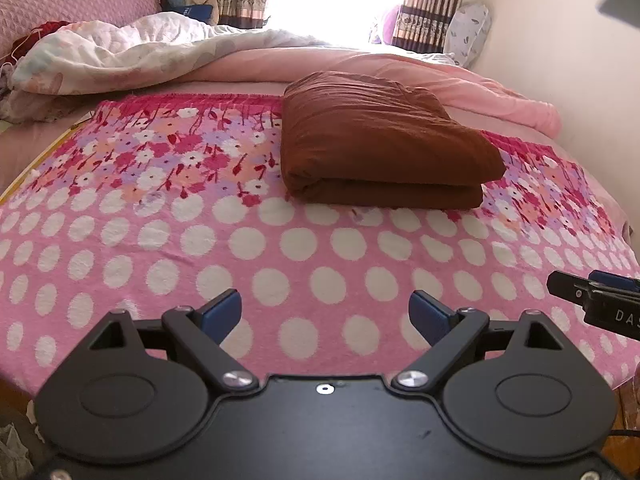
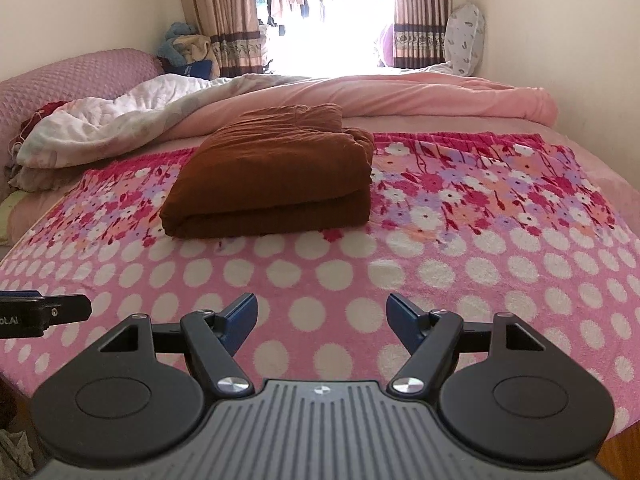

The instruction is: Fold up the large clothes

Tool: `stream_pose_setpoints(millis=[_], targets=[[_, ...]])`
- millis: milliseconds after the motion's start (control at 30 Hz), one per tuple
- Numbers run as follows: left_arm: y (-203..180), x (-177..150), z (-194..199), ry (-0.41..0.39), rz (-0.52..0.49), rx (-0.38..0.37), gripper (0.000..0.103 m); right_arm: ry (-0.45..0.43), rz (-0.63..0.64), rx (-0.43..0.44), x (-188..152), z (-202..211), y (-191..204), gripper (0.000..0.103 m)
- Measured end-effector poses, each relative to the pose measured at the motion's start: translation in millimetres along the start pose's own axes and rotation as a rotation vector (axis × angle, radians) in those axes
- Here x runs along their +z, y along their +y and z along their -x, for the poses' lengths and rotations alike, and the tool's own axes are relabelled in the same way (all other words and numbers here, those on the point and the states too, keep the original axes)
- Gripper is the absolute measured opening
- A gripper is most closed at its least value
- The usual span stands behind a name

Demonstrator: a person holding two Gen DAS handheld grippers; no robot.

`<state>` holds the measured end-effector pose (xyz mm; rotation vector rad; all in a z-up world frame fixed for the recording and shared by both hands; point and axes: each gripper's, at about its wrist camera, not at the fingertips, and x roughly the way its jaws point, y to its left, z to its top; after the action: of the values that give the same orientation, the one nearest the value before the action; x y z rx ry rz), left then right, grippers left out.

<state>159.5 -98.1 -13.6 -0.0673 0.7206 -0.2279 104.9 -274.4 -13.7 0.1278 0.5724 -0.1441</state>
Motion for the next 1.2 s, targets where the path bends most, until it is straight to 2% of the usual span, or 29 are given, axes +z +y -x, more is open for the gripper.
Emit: stream_pose_setpoints(millis=[1200], targets=[[-3.0, -0.3, 0.6, 0.005, -0.008, 0.009, 0.093, 0.013, -0.012, -0.006, 0.2, -4.1, -4.0, 0.086]])
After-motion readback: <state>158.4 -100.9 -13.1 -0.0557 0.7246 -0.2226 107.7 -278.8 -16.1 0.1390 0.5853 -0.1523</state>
